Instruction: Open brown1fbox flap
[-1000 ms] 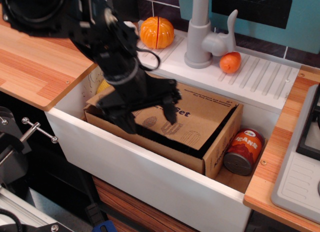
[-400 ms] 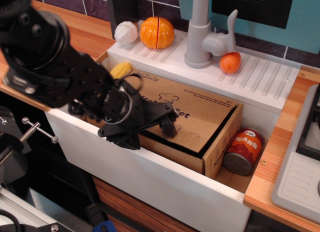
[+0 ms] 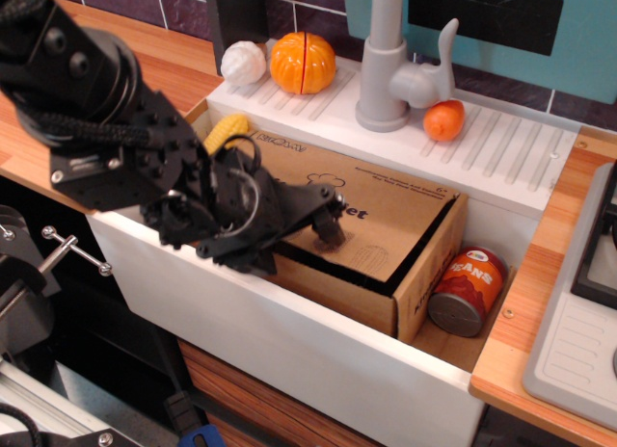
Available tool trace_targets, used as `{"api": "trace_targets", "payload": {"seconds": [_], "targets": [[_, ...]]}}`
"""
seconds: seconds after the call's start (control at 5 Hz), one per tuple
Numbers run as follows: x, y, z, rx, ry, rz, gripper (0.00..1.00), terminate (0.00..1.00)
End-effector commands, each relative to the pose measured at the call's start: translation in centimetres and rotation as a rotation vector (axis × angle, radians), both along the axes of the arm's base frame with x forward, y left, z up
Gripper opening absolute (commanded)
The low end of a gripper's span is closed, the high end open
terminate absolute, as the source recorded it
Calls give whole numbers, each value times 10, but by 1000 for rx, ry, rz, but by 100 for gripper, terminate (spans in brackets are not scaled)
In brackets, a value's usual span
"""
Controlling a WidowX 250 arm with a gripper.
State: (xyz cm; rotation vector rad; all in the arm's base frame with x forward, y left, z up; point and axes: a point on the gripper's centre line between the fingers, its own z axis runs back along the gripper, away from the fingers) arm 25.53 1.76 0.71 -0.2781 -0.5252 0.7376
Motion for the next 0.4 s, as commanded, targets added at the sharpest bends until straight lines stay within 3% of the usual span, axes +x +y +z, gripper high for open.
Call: {"api": "trace_targets", "payload": {"seconds": [0.0,0.2], "targets": [[29,0,22,38,-46,-51,100,0],[41,3,35,81,-65,-73,100,0]]}}
